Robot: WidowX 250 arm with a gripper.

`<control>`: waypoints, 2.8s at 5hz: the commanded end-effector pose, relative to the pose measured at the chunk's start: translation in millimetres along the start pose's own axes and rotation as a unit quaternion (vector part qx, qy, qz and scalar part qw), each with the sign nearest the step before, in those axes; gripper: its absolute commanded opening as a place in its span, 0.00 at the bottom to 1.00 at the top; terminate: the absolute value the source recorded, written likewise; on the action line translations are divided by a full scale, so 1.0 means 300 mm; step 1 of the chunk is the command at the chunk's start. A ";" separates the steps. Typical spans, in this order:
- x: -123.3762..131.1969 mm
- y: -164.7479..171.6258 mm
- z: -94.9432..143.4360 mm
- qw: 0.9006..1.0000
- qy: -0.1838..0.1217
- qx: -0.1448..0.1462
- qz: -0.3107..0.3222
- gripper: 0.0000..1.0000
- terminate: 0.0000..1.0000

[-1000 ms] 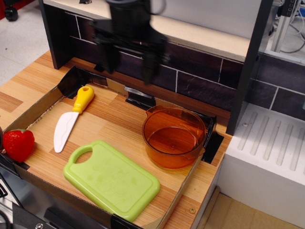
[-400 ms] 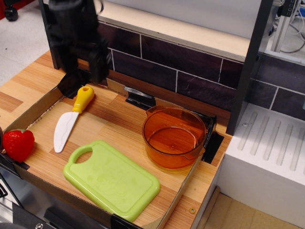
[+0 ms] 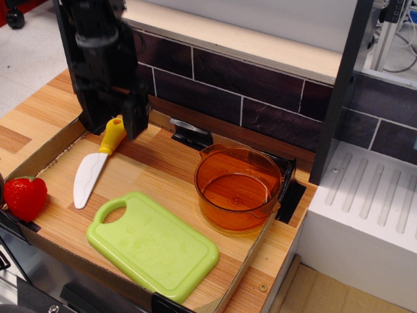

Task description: Put knife on cutting board

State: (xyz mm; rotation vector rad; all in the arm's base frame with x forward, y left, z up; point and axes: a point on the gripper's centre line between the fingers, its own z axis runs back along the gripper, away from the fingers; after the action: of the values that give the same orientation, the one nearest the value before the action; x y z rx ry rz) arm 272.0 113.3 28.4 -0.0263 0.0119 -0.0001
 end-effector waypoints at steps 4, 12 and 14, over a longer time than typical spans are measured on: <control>0.095 0.058 -0.078 0.998 -0.041 0.036 0.005 1.00 0.00; -0.095 -0.070 0.084 0.939 -0.025 0.003 0.342 0.00 0.00; -0.154 -0.132 0.009 0.915 0.007 0.028 0.401 0.00 0.00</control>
State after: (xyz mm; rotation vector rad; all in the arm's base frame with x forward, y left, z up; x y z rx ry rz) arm 217.7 72.9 22.8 0.0392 0.0698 0.8299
